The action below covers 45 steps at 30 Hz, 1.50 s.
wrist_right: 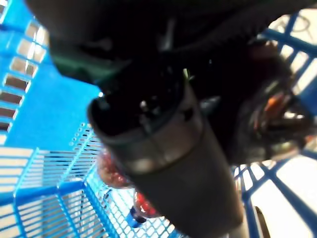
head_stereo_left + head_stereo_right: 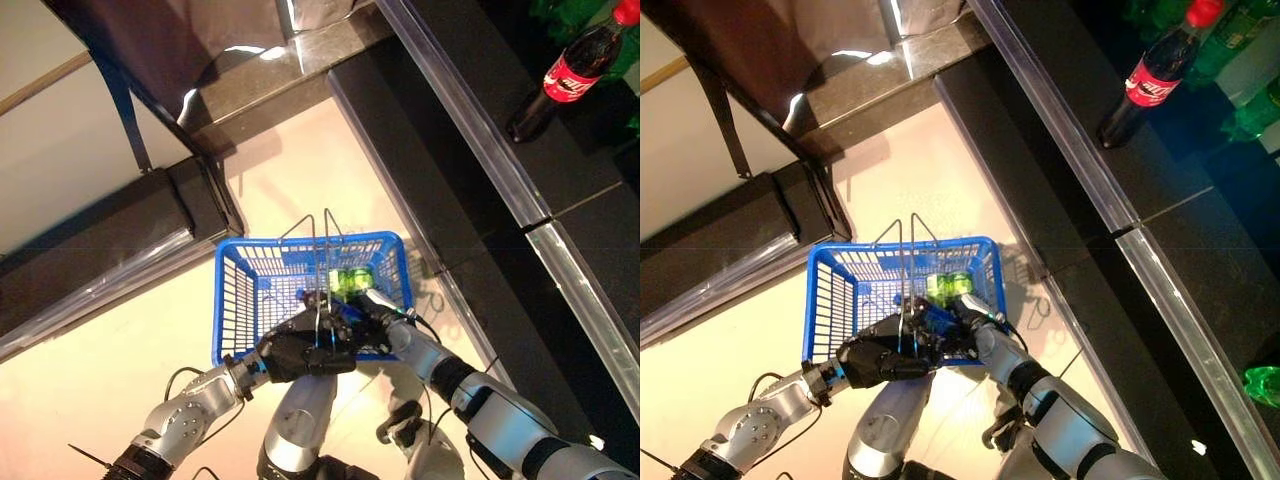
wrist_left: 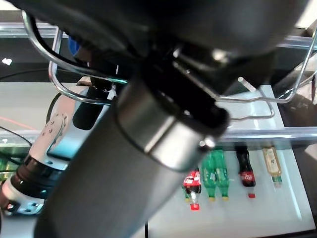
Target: Pick up the drink and place into the basket.
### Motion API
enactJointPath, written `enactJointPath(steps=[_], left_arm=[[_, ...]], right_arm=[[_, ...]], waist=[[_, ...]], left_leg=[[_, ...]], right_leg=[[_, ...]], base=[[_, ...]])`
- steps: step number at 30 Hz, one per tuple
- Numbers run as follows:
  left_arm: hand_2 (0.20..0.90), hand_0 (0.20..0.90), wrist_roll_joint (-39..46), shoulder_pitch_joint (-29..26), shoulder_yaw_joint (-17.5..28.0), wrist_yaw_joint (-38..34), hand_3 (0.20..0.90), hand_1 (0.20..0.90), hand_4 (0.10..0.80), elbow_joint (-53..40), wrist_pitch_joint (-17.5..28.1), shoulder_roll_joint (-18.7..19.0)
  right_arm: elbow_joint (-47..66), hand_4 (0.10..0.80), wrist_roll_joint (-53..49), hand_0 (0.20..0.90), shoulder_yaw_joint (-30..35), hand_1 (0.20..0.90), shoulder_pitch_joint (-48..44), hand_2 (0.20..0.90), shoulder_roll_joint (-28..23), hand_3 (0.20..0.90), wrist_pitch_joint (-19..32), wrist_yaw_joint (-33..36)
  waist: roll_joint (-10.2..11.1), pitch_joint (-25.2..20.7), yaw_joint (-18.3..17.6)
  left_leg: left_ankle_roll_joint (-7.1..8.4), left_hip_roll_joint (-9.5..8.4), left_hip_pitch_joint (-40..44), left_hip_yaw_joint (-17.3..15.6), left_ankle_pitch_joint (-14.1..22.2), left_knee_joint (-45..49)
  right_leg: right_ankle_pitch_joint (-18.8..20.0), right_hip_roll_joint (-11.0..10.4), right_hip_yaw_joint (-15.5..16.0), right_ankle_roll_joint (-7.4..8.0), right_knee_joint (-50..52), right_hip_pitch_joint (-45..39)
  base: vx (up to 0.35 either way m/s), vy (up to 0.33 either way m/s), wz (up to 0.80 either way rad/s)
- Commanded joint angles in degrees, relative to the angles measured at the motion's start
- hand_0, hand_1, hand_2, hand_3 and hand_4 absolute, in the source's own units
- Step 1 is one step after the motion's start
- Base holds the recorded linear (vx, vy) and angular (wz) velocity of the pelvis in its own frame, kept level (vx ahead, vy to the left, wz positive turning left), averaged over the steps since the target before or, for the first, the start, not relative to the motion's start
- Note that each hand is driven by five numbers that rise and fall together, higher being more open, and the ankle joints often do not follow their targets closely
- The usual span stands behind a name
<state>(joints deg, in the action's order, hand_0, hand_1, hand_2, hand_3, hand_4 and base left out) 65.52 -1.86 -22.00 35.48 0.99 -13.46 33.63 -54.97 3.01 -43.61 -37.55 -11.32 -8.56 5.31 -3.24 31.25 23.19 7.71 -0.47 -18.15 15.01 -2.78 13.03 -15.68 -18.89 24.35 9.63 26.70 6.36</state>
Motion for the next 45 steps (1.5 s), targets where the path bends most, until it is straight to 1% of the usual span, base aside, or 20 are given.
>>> enactJointPath(steps=[1,3,5,7,9,11,12,17,19,23,25,28,30,32,34,36,37,38,41,45], left_arm=[[0.3,0.3,8.8,-9.7,2.2,13.8,0.2,0.3,0.1,-29.1,8.1,-7.9],[0.3,0.3,8.4,-9.4,2.5,13.9,0.2,0.3,0.1,-28.8,8.0,-8.0],[0.3,0.3,7.2,-8.9,3.1,14.3,0.2,0.3,0.1,-27.3,8.3,-8.2],[0.3,0.3,6.8,-8.2,3.4,14.6,0.2,0.3,0.1,-26.0,9.0,-8.3],[0.3,0.3,6.7,-7.5,4.3,15.0,0.2,0.3,0.1,-24.5,9.5,-8.3],[0.3,0.3,6.6,-7.1,4.7,14.7,0.2,0.3,0.1,-24.2,9.7,-8.4],[0.3,0.3,6.1,-6.1,5.1,14.8,0.2,0.3,0.1,-23.6,9.8,-8.9],[0.3,0.3,3.7,-3.9,5.6,12.8,0.2,0.3,0.1,-20.7,11.0,-9.5],[0.3,0.3,3.1,-2.0,6.1,11.6,0.2,0.3,0.1,-17.1,11.7,-9.9],[0.3,0.3,2.0,-0.3,6.3,11.0,0.2,0.3,0.1,-13.0,13.4,-10.2],[0.3,0.3,2.2,1.4,6.5,9.4,0.2,0.3,0.1,-10.8,14.0,-10.4],[0.3,0.3,1.2,3.1,6.8,7.2,0.2,0.3,0.1,-8.4,15.3,-10.8],[0.3,0.3,-0.7,4.2,6.5,5.7,0.2,0.3,0.1,-5.2,17.1,-10.9],[0.3,0.3,-1.8,5.4,6.7,4.5,0.2,0.3,0.1,1.4,19.2,-11.1],[0.3,0.3,-2.4,6.6,7.4,3.4,0.2,0.3,0.1,9.0,21.6,-12.1],[0.3,0.3,-2.6,8.2,9.0,1.9,0.2,0.3,0.1,14.9,23.0,-13.7],[0.3,0.3,-4.1,9.6,10.6,0.8,0.2,0.3,0.1,17.5,23.2,-14.8],[0.3,0.3,-6.1,11.4,12.7,-0.2,0.2,0.3,0.1,21.9,24.9,-15.7],[0.3,0.3,-10.6,12.4,14.6,-3.4,0.2,0.3,0.1,27.2,26.5,-16.4],[0.3,0.3,-12.9,11.8,17.3,-10.5,0.2,0.3,0.1,34.7,24.5,-16.6]], right_arm=[[7.4,0.8,-7.1,0.9,2.6,0.9,-5.2,0.9,-1.1,0.9,2.5,5.7],[10.2,0.8,-8.1,0.9,2.9,0.9,-4.4,0.9,-1.6,0.9,2.0,6.5],[17.3,0.8,-11.5,0.9,4.0,0.9,-2.4,0.9,-2.7,0.9,2.0,9.2],[25.0,0.8,-11.7,0.9,5.3,0.9,0.6,0.9,-4.2,0.9,1.5,10.1],[30.3,0.8,-12.0,0.9,7.3,0.9,3.6,0.9,-5.8,0.9,3.6,10.0],[32.8,0.8,-11.8,0.9,8.5,0.9,5.1,0.9,-6.5,0.9,3.9,9.4],[36.6,0.8,-11.7,0.9,10.2,0.9,7.3,0.9,-7.7,0.9,4.8,8.4],[46.7,0.8,-13.6,0.9,14.0,0.9,12.3,0.9,-11.2,0.9,7.6,4.6],[53.5,0.8,-16.6,0.9,16.9,0.9,16.1,0.9,-13.1,0.9,9.8,1.0],[58.7,0.8,-20.0,0.9,19.6,0.9,20.2,0.9,-14.6,0.9,12.7,-3.6],[62.3,0.8,-23.5,0.9,21.1,0.9,23.4,0.9,-16.1,0.9,14.0,-6.8],[64.2,0.8,-27.9,0.9,22.9,0.9,26.2,0.9,-16.2,0.9,16.1,-10.9],[65.5,0.8,-34.3,0.9,23.7,0.9,28.3,0.9,-15.8,0.9,17.9,-15.1],[65.5,0.8,-42.5,0.9,24.5,0.9,30.5,0.9,-13.9,0.9,19.0,-21.5],[63.6,0.8,-45.4,0.9,24.5,0.9,31.9,0.9,-11.9,0.9,19.2,-23.4],[62.2,0.8,-46.3,0.9,25.0,0.9,33.6,0.9,-10.6,0.9,19.1,-24.8],[61.5,0.8,-44.0,0.9,25.5,0.9,35.6,0.9,-9.5,0.9,19.9,-25.0],[60.6,0.8,-41.3,0.9,26.5,0.9,38.3,0.9,-9.2,0.9,21.0,-26.8],[60.0,0.8,-42.2,0.9,27.4,0.9,40.9,0.9,-9.5,0.9,20.4,-28.0],[56.9,0.8,-43.4,0.9,28.4,0.9,43.4,0.9,-9.4,0.9,18.1,-29.7]], waist=[[-3.7,-1.5,-0.8],[-3.5,-1.5,-1.1],[-2.9,-1.5,-2.1],[-2.3,-1.5,-3.3],[-1.7,-1.5,-4.8],[-1.5,-1.7,-5.4],[-1.1,-2.1,-6.4],[-0.3,-3.6,-8.8],[0.5,-5.0,-10.5],[1.4,-6.7,-12.1],[2.1,-8.2,-13.2],[2.6,-9.6,-14.1],[3.1,-10.7,-14.6],[3.5,-12.4,-15.3],[4.0,-14.1,-15.7],[4.3,-15.9,-16.0],[4.6,-17.1,-16.1],[5.2,-18.5,-16.5],[5.9,-20.1,-17.3],[6.7,-22.4,-19.1]], left_leg=[[-5.1,-0.44,0.7,-1.6,-2.7,-2.1],[-5.07,-0.24,1.0,-1.7,-2.7,-2.3],[-4.87,0.33,1.8,-2.0,-2.7,-3.1],[-4.73,0.87,2.6,-2.5,-2.7,-3.8],[-4.64,1.54,3.7,-3.4,-2.8,-4.8],[-4.62,1.98,4.1,-3.7,-3.0,-5.3],[-4.59,2.52,4.6,-4.3,-3.0,-5.9],[-4.33,3.97,6.5,-6.0,-3.0,-7.4],[-4.14,4.95,7.8,-7.0,-3.0,-8.3],[-3.95,6.01,9.1,-8.4,-2.9,-9.2],[-3.79,6.9,10.3,-9.4,-2.8,-9.7],[-3.65,7.57,11.3,-10.3,-2.7,-10.2],[-3.51,8.03,12.0,-10.9,-2.6,-10.5],[-3.25,8.53,13.0,-11.7,-2.6,-11.0],[-3.01,8.86,13.9,-12.4,-2.7,-11.7],[-2.84,9.19,14.9,-13.2,-2.9,-12.7],[-2.71,9.41,15.3,-13.8,-2.9,-13.1],[-2.57,9.56,15.9,-14.8,-2.9,-13.9],[-2.41,9.94,17.1,-16.4,-2.8,-14.9],[-2.64,10.11,18.8,-19.3,-1.9,-15.3]], right_leg=[[9.3,1.3,-2.6,-3.89,-0.6,2.4],[9.4,1.4,-2.7,-3.92,-0.8,2.3],[9.4,1.9,-3.1,-3.94,-1.4,1.9],[9.5,2.5,-3.7,-3.98,-2.2,1.6],[9.7,3.0,-4.4,-3.96,-2.9,1.3],[10.1,3.4,-4.7,-4.0,-3.6,1.1],[10.2,3.8,-5.2,-4.06,-4.2,0.9],[10.4,4.9,-6.5,-4.32,-5.7,0.2],[10.4,5.6,-7.5,-4.36,-6.6,-0.3],[10.5,6.3,-8.7,-4.32,-7.8,-1.0],[10.6,6.6,-9.5,-4.24,-8.8,-1.8],[10.8,6.9,-10.3,-4.12,-9.7,-2.6],[11.0,7.0,-10.8,-3.93,-10.5,-3.2],[11.4,7.0,-11.4,-3.56,-11.4,-4.0],[11.8,6.9,-11.8,-3.15,-12.9,-5.1],[12.4,6.8,-12.3,-2.8,-15.0,-6.5],[12.7,6.6,-12.4,-2.49,-16.0,-7.2],[13.3,6.4,-12.8,-2.01,-17.5,-8.1],[13.9,6.1,-13.6,-1.31,-19.1,-9.1],[14.3,5.5,-14.6,-0.47,-19.4,-10.1]], base=[[0.0,0.0,0.0],[0.0,0.0,0.0],[0.0,0.0,0.0],[-0.027,-0.001,-0.09],[-0.027,0.001,-0.29],[-0.017,0.005,-0.24],[-0.015,0.007,-0.22],[0.005,0.004,-0.18],[0.042,0.002,-0.23],[0.044,-0.005,-0.24],[0.094,-0.005,-0.24],[0.076,-0.009,-0.17],[0.083,-0.021,-0.2],[0.11,-0.027,-0.2],[0.129,-0.028,-0.09],[0.127,-0.023,-0.22],[0.116,-0.03,-0.36],[0.106,-0.03,-0.31],[0.061,-0.005,-0.27],[0.083,0.038,-0.3]])
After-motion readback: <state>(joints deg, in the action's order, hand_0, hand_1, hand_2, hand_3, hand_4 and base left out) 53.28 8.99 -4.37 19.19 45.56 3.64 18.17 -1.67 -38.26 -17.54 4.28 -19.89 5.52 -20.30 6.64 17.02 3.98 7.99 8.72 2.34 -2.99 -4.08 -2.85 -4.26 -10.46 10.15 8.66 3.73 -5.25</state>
